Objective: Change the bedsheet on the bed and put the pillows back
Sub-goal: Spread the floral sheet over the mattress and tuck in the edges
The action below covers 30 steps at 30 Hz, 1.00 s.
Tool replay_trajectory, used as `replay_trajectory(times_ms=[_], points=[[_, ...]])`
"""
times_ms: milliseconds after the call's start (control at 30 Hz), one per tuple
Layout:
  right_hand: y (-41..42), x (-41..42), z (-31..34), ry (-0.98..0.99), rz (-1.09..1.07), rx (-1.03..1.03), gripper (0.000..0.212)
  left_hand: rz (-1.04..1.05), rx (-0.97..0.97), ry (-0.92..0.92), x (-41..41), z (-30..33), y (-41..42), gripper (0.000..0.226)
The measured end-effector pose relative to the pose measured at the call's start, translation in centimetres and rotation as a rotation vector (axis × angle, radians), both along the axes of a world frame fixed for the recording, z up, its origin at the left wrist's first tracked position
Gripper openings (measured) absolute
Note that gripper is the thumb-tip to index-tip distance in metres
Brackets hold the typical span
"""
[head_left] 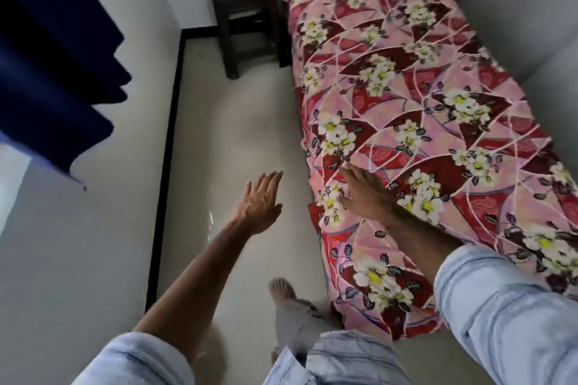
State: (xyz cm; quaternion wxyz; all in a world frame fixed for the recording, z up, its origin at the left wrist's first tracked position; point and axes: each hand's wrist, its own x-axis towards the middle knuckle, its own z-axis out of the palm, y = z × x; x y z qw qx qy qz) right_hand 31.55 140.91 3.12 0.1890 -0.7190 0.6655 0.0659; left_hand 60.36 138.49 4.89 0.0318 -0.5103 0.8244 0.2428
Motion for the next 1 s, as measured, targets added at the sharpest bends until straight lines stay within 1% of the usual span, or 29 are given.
replay_trajectory(times_ms=[100, 233, 333, 400, 500, 567, 667, 767, 867, 967, 1000], points=[[-5.2, -1.4, 0.2, 0.02, -0.051, -0.038, 0.086, -0.062, -0.046, 0.01, -1.3, 0.1, -6.8, 0.08], [-13.5, -3.6, 0.3, 0.065, -0.102, -0.069, 0.085, -0.139, -0.108, -0.041, -3.3, -0.3, -17.7, 0.078], [-19.9, -5.2, 1.0, 0.039, -0.156, -0.054, 0.086, -0.215, -0.131, -0.138, -4.9, 0.1, -25.7, 0.079], [-24.7, -6.5, 1.4, 0.045, -0.177, -0.045, 0.086, -0.292, -0.192, -0.211, -6.1, 0.9, -31.7, 0.082], [-31.0, -8.1, 2.5, 0.01, -0.211, -0.026, 0.086, -0.301, -0.195, -0.177, -7.8, 2.7, -39.0, 0.083], [-35.6, -8.8, 3.1, 0.022, -0.196, -0.072, 0.084, -0.291, -0.212, -0.134, -8.5, 3.4, -44.1, 0.081], [-42.6, -9.6, 3.6, 0.042, -0.196, -0.073, 0.08, -0.293, -0.168, -0.116, -9.5, 3.2, -51.6, 0.077], [-49.5, -10.5, 2.3, 0.026, -0.25, -0.062, 0.077, -0.281, -0.132, -0.079, -10.3, 1.8, -59.8, 0.074], [-57.2, -11.1, 0.8, 0.063, -0.291, -0.004, 0.077, -0.306, -0.12, -0.047, -10.8, 0.3, -69.3, 0.071], [-64.2, -11.4, 0.6, 0.028, -0.368, 0.087, 0.078, -0.333, -0.077, -0.034, -10.6, 0.3, -77.9, 0.068], [-66.8, -11.4, 0.6, 0.02, -0.387, 0.089, 0.077, -0.339, -0.081, -0.032, -10.6, 0.3, -80.9, 0.067]])
